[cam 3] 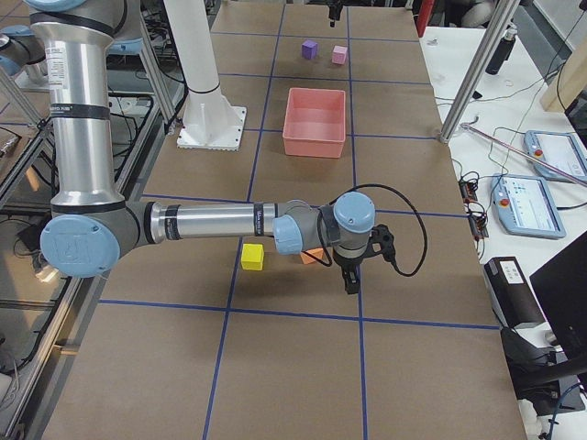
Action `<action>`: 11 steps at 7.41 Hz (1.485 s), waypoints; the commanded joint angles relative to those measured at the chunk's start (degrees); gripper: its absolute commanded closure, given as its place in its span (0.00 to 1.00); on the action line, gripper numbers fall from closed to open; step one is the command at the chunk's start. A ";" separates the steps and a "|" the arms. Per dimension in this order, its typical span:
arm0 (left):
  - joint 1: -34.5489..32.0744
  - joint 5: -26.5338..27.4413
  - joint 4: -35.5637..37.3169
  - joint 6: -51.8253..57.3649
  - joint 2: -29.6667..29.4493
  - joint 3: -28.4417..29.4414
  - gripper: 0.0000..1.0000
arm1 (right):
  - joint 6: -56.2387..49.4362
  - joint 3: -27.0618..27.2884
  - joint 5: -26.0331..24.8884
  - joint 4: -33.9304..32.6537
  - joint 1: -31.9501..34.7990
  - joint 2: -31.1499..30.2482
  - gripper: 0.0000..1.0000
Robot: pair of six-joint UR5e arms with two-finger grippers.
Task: Place blocks into pink bin with both arms
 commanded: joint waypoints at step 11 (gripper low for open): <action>12.79 10.23 -13.15 -19.00 -5.64 8.87 0.99 | 0.16 -0.25 -0.09 0.00 -0.18 -0.01 0.00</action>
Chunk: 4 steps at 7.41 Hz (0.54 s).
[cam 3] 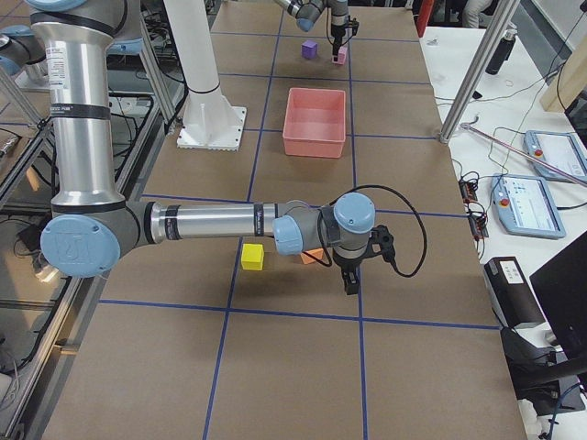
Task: Place blocks into pink bin with both arms
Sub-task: 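Reach the left gripper down and grasp the light pink cube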
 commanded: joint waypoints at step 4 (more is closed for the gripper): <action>0.09 -3.66 22.03 -8.86 -9.98 -16.34 0.95 | 0.09 0.02 0.09 0.00 -0.61 0.00 0.00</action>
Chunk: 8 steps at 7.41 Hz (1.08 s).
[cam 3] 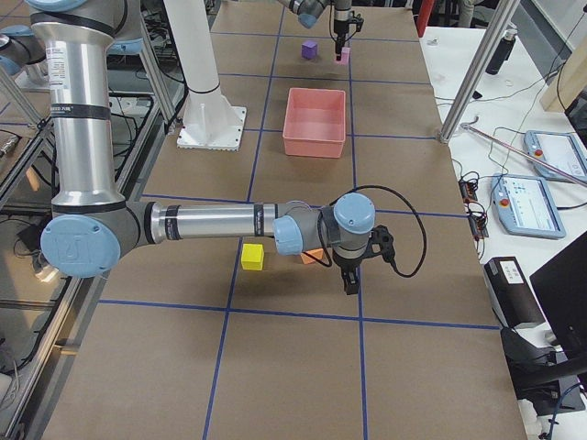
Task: Place blocks into pink bin with both arms
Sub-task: 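Reach the left gripper down and grasp the light pink cube, then carry the pink cube over the bin and release it inside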
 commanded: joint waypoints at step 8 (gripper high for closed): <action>24.74 14.99 12.20 -35.39 -22.78 -7.19 0.00 | 10.84 3.89 -3.59 0.09 -9.90 2.46 0.00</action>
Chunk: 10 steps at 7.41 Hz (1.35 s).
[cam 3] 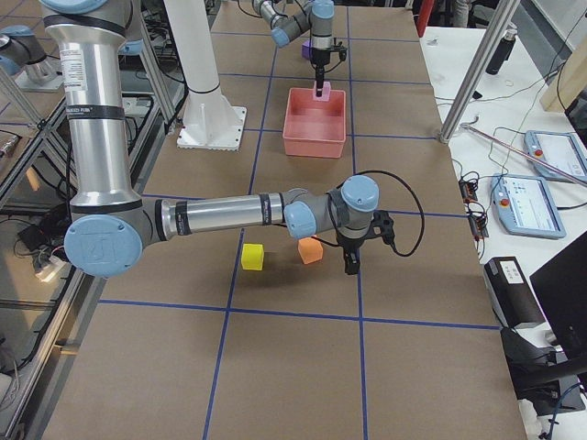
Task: Place blocks into pink bin with both arms
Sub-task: 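Carry the pink cube over the bin and release it inside, then withdraw the left gripper while the right gripper reaches for the orange cube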
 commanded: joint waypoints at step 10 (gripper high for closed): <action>-37.73 -13.19 23.87 76.31 25.26 -7.04 0.00 | 14.74 3.69 -8.34 20.38 -16.60 -9.13 0.00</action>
